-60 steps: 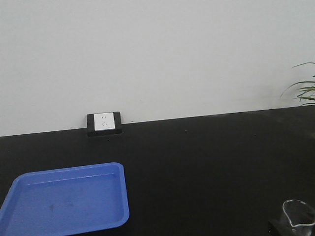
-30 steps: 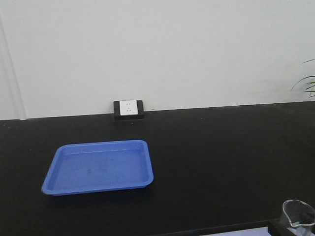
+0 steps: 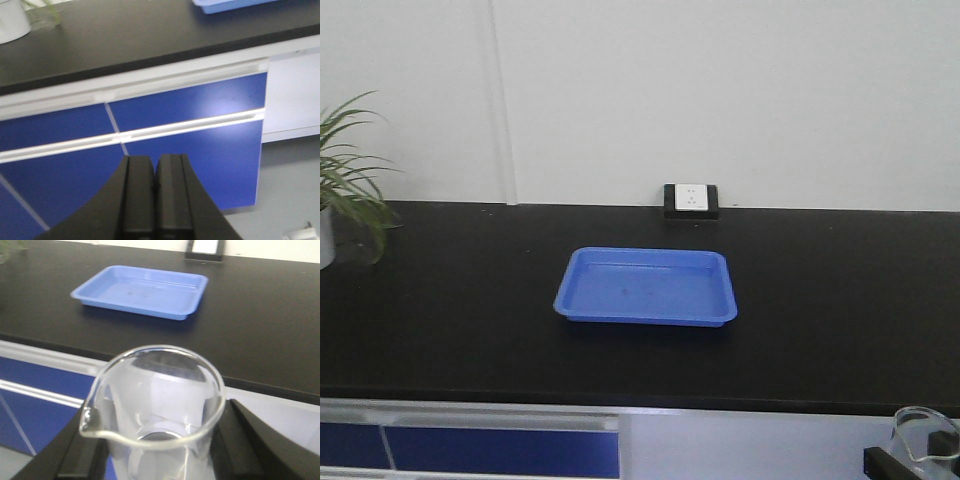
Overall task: Move beaker to silver tray on left bench
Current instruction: 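Hold the beaker in the right gripper while driving to the other bench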
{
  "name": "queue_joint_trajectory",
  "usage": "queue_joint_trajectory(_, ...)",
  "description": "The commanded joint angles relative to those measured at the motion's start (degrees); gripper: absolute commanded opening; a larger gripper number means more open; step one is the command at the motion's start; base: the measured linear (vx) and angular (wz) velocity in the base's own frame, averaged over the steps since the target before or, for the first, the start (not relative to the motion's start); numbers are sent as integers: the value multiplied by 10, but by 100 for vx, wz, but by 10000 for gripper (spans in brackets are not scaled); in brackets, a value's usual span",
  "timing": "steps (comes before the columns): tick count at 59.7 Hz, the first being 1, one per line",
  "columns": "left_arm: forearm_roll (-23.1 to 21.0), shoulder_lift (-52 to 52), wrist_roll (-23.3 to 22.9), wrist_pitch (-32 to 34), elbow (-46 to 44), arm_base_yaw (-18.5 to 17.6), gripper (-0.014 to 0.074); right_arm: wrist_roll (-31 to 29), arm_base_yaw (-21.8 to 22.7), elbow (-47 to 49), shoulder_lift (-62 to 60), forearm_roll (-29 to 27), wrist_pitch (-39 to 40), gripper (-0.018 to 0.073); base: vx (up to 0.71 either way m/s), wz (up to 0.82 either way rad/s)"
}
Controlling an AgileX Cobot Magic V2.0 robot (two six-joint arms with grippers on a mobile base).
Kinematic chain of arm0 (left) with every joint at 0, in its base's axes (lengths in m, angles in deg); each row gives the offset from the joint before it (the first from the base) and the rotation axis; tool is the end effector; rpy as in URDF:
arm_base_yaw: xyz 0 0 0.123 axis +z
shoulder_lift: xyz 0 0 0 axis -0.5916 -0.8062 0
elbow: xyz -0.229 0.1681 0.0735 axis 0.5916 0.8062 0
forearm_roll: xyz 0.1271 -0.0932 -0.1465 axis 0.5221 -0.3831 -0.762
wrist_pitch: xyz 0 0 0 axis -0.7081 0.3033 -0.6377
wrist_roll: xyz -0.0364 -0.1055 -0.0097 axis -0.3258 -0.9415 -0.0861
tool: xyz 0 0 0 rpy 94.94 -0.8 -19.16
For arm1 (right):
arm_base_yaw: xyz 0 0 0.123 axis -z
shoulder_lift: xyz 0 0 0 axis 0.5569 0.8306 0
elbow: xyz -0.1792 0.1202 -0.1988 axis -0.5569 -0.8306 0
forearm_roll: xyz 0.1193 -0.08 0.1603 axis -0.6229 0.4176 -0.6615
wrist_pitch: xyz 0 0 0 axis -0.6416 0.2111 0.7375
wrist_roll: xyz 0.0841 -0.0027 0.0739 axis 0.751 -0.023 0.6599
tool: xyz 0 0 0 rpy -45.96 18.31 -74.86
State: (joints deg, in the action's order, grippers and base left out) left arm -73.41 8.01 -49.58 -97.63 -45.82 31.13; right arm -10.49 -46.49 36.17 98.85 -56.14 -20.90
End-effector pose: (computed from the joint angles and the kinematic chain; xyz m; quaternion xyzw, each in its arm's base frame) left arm 0.0264 0.0027 0.1620 0.0763 0.8061 0.0296 0.5861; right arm 0.1471 0.0354 0.2772 -0.0821 0.8073 0.0825 0.5786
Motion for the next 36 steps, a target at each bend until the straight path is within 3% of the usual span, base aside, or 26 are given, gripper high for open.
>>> queue_joint_trajectory(1,-1,4,-1,47,11,-4,1,-5,3,17,-6,2,48,-11,-31,44)
queue_joint_trajectory(36,-1,4,-1,47,11,-4,1,-5,3,17,-6,2,48,-11,-29,47)
